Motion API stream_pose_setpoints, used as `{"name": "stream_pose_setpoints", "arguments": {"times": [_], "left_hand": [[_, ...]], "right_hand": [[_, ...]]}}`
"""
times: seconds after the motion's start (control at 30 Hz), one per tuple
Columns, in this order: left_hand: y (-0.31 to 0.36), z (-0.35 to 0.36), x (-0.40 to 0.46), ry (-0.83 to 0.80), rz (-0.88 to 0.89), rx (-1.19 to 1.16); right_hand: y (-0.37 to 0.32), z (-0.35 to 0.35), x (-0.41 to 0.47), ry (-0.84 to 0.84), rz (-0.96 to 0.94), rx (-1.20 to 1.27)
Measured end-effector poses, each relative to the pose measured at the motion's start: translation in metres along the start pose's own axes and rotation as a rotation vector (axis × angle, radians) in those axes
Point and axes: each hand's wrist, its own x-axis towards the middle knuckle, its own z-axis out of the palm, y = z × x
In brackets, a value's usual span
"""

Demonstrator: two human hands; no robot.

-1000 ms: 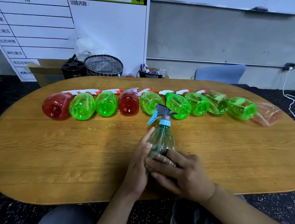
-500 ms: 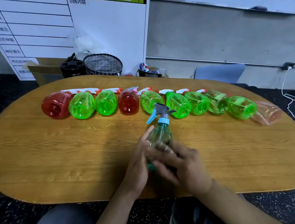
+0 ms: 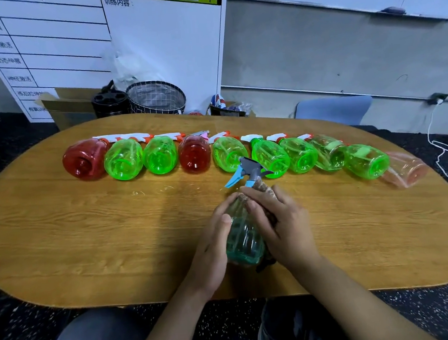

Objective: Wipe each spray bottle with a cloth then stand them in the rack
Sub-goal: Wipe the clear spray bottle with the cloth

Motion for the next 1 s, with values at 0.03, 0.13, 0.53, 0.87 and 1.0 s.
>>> {"name": "stream_pose_setpoints", "arguments": {"times": [0.03,0.13,0.53,0.87,1.0], "left_hand": [[-0.001,-0.001,0.0,0.001,-0.004,0.003],[0.002,-0.001,0.0,-0.004,-0.011,-0.015],[0.011,0.004,-0.004,-0.014,-0.026,-0.023],[0.022,0.001,-0.004,-0.029,-0.033,-0.065],[0.018,0.0,-0.004,-0.043,-0.051,-0.093]], "right_hand": [[-0.003,-0.002,-0.007,-0.024,-0.042,0.006],[-0.007,-0.005,-0.035,-0.123,-0.324,-0.022],[0.01,-0.004,0.017,-0.044,-0.001,-0.035],[0.006,-0.015,0.023,0.163,0.162,0.245],[0.005,-0.016,0.025,0.109,0.147,0.194]]}}
